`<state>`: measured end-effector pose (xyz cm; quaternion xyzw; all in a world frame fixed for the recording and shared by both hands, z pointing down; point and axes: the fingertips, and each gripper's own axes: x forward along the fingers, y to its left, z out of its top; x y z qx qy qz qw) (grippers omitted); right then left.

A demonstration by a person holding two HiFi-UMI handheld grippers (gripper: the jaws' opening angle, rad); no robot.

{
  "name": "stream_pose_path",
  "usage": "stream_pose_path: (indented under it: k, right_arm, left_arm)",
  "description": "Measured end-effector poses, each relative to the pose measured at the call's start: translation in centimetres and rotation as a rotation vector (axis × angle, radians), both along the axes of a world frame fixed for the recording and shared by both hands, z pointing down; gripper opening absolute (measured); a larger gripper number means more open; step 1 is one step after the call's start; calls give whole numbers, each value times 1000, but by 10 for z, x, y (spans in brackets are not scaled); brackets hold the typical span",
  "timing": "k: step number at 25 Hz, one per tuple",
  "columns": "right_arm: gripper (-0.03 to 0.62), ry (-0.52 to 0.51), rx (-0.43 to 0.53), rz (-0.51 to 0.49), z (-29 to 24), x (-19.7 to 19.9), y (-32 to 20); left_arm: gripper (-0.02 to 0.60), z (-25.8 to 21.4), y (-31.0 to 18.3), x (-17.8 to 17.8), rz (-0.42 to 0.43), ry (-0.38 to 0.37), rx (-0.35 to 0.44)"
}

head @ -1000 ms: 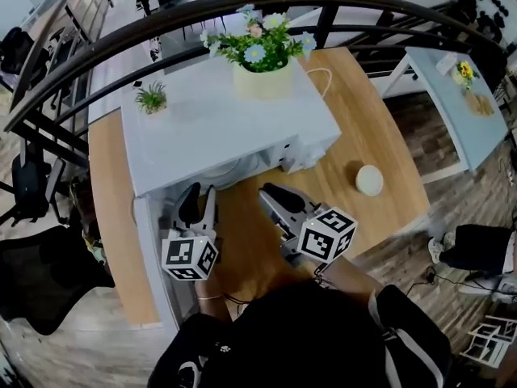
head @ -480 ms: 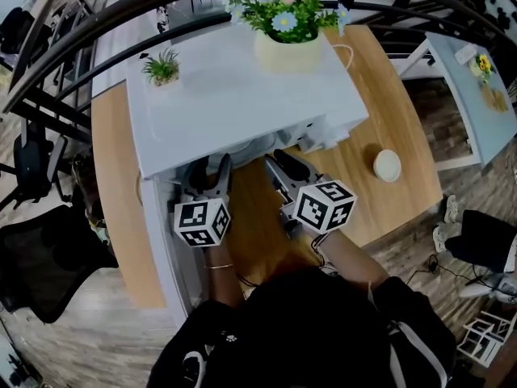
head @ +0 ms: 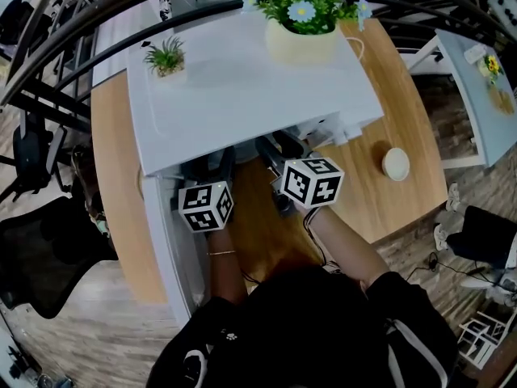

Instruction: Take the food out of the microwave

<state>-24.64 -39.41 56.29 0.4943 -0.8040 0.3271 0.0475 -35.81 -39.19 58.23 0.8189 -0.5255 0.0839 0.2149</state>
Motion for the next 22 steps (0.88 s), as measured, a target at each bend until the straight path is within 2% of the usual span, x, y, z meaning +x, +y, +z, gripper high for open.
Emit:
stream_pose_path:
  k: [6, 12, 18, 22]
  right_arm:
    - [221, 89, -46, 1, 22, -10, -19]
    - [235, 165, -58, 0, 32, -15, -36]
    - [236, 159, -91, 14, 42, -14, -41]
    - [242, 152, -105, 11, 46, -15, -43]
  left_arm:
    - [219, 14, -10, -6, -31, -28, -59]
    - [224, 23, -16, -2, -17, -68, -109]
    - [225, 24, -20, 1, -4, -87, -129]
    - [227, 26, -20, 6, 5, -73, -150]
